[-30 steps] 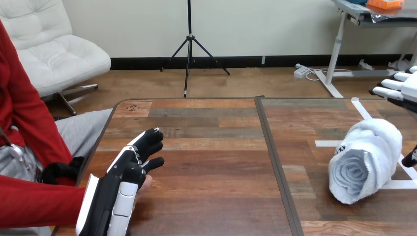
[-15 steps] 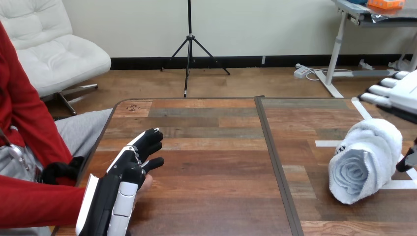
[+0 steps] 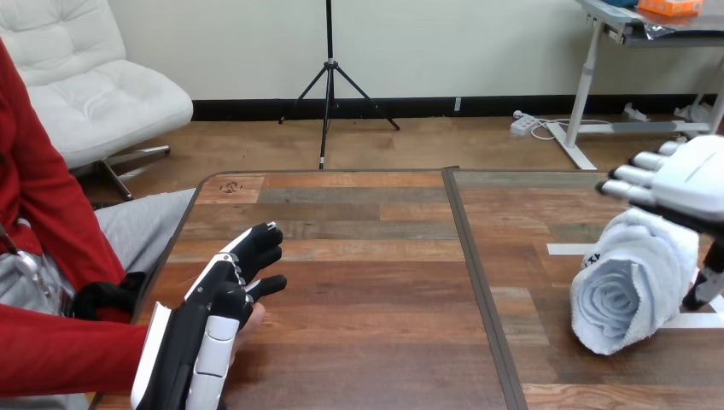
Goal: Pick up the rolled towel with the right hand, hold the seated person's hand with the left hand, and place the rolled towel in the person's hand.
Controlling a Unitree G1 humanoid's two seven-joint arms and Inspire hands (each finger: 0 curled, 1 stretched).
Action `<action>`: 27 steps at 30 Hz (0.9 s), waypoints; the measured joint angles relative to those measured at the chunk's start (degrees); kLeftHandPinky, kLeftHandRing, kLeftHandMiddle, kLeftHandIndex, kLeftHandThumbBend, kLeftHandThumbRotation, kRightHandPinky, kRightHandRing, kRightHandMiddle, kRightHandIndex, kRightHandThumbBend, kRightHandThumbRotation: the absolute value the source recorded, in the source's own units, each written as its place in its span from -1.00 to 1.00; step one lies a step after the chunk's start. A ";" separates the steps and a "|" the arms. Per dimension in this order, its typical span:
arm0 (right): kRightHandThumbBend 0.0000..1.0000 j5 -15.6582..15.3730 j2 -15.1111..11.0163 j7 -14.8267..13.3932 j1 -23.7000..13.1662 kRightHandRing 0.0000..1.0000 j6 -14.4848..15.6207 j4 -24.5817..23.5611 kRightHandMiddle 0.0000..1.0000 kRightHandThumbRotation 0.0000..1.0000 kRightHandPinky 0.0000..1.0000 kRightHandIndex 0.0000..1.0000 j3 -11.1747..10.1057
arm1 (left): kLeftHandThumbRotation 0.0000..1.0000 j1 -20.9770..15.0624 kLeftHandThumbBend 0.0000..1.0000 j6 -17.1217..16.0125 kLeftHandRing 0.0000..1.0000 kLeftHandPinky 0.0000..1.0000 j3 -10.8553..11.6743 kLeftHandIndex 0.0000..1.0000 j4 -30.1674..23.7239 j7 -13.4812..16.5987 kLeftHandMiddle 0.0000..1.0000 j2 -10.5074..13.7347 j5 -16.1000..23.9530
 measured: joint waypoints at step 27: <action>1.00 -4.00 3.78 -5.20 0.06 1.00 4.17 0.80 1.00 0.01 0.93 1.00 5.82 | 0.99 0.01 0.50 -0.02 0.73 0.53 0.05 0.62 0.00 0.13 0.71 0.00 0.20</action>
